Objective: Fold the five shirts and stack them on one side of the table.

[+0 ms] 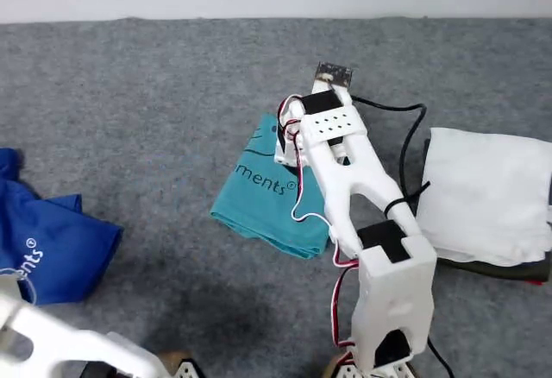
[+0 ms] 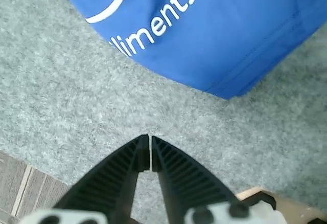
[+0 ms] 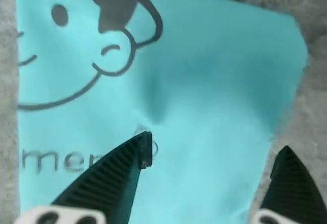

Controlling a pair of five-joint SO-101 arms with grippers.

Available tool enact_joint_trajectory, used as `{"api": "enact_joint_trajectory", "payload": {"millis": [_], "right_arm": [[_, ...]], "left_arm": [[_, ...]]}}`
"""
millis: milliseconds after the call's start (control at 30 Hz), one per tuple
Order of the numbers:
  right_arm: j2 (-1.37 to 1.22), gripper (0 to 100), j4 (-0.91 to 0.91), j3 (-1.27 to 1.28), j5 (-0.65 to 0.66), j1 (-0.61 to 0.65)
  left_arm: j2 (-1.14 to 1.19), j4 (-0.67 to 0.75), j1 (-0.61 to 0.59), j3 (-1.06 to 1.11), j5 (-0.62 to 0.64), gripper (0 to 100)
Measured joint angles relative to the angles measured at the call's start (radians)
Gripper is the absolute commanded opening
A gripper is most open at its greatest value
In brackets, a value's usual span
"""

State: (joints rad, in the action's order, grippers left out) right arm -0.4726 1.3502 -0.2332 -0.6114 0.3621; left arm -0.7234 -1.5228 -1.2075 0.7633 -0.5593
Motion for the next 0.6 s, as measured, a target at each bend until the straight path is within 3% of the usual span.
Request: {"api": "enact_joint_trajectory", "payload": {"millis": [233,300,433,600], "right_arm": [[-0.138,34.0,-0.06,-0.005,0.0,-0.005],[-0.155,26.6,-0.06,-0.02,0.0,-0.006],[-0.184,1.5,-0.054,-0.04,0.006,-0.006],[-0.204,0.4,-0.005,-0.084,0.166,-0.009]], "left_arm": [[0.0,0.0,0.0,0.0,0.0,2],[0.0,0.0,0.0,0.0,0.0,2],[0.0,0.0,0.0,0.0,0.0,2],[0.0,0.0,0.0,0.0,0.0,2]]}}
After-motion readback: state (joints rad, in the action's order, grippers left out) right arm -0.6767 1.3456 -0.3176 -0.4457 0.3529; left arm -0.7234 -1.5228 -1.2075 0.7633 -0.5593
